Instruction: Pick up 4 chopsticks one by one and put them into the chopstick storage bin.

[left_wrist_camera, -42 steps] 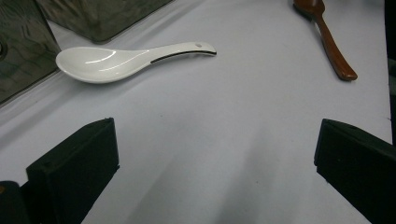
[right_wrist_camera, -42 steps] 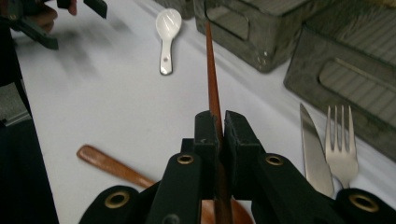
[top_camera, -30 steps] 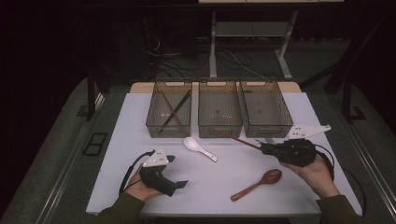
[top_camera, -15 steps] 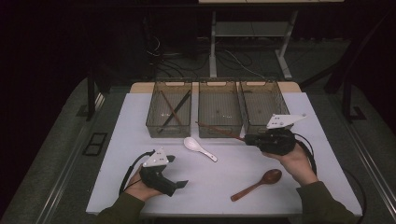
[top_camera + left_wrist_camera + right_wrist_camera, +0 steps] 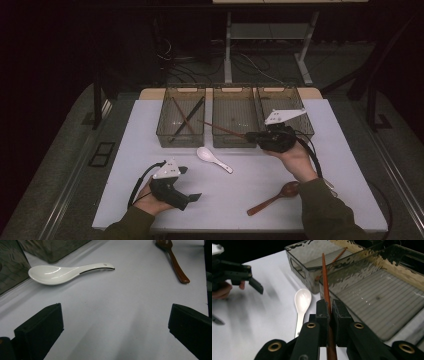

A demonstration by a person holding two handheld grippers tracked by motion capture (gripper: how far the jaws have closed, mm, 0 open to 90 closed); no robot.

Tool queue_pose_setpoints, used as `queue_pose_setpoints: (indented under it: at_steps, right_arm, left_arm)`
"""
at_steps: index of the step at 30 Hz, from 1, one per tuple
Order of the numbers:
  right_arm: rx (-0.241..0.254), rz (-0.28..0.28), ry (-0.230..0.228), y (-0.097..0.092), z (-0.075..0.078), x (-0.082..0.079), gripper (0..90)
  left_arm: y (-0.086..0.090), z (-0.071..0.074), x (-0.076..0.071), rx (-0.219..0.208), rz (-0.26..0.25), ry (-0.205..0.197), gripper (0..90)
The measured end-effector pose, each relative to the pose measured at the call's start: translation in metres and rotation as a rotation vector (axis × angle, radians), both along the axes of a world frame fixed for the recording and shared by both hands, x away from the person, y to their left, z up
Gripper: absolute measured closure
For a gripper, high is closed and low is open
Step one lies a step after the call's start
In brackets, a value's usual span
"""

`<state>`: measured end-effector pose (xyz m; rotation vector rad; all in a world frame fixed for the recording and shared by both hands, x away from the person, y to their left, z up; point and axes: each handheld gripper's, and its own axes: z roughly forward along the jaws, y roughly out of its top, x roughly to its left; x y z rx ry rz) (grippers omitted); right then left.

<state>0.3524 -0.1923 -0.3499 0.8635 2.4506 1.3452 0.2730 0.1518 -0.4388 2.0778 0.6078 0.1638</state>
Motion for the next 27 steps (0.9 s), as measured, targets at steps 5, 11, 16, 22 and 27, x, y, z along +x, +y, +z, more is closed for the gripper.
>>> queue_pose_setpoints:
  at_steps: [5, 11, 16, 22, 27]
  right_arm:
    - [-0.018, -0.013, -0.007, 0.019, 0.004, 0.011, 84.3]
    - [-0.018, -0.03, -0.009, 0.039, 0.008, 0.027, 84.3]
    - [-0.027, -0.046, 0.005, 0.057, 0.008, 0.039, 84.2]
    - [-0.049, -0.071, 0.012, 0.08, 0.005, 0.055, 84.2]
    - [-0.067, -0.094, 0.024, 0.1, 0.003, 0.07, 84.2]
  left_arm:
    - [0.0, 0.0, 0.0, 0.004, -0.005, -0.004, 0.0]
    - [0.0, 0.0, 0.0, 0.002, -0.006, -0.002, 0.0]
    - [0.0, 0.001, 0.0, 0.002, -0.011, -0.004, 0.0]
    - [0.0, 0.0, 0.0, -0.003, -0.017, -0.003, 0.0]
    - [-0.001, 0.0, 0.001, -0.003, -0.021, -0.008, 0.0]
